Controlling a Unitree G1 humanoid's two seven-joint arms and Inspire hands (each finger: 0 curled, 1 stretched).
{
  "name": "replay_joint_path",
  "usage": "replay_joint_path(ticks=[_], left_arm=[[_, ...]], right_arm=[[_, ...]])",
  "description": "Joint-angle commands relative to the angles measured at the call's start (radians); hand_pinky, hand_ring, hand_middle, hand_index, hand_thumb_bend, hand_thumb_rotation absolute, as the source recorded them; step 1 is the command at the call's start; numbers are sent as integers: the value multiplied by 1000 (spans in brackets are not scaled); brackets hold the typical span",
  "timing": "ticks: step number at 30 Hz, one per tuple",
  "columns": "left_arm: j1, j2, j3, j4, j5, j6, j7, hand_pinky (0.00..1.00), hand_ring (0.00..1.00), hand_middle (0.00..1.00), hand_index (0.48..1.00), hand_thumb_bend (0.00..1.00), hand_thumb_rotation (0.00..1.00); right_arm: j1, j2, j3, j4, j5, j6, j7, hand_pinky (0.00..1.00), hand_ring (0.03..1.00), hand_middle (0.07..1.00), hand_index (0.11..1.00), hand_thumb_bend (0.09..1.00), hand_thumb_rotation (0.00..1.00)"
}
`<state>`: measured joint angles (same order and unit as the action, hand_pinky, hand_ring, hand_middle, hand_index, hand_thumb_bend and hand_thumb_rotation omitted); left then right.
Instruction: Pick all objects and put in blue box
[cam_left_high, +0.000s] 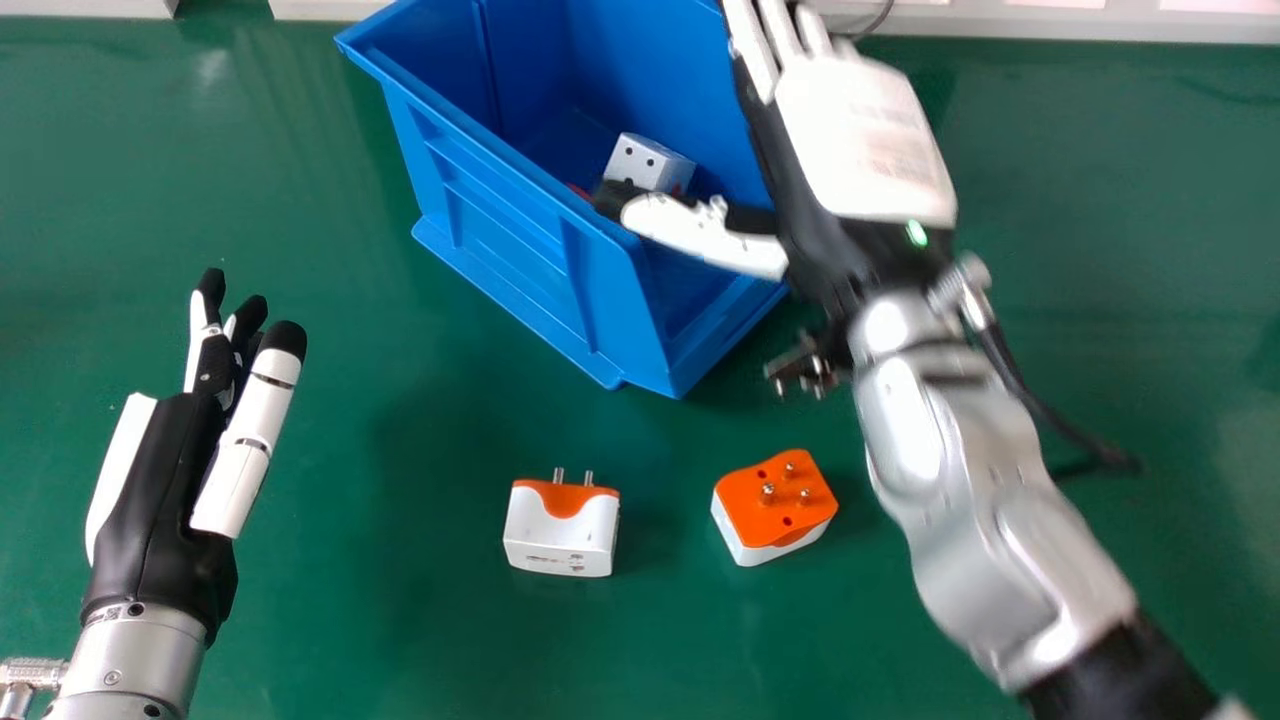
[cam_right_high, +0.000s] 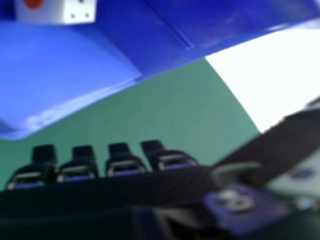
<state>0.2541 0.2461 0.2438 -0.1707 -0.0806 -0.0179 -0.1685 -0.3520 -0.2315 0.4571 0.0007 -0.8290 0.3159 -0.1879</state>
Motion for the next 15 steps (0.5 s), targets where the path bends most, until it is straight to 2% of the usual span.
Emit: replay_joint_path(ticks=[1, 8, 15], left_arm=[[1, 6, 7, -15, 3, -16, 3, 999, 1000, 1000, 985, 437, 890], [-7, 2, 4, -12, 1, -9, 4, 1000, 1000, 1000, 985, 436, 893], [-28, 0, -1, 20, 6, -19, 7, 1000, 1000, 1000, 988, 425, 892]], right_arm=[[95, -11, -26, -135, -29, 8, -8, 923, 970, 1000, 968, 476, 918], [325, -31, -51, -336, -54, 0, 25, 923, 968, 1000, 966, 472, 911], [433, -108, -99, -364, -47, -85, 49, 959, 975, 1000, 965, 475, 910]])
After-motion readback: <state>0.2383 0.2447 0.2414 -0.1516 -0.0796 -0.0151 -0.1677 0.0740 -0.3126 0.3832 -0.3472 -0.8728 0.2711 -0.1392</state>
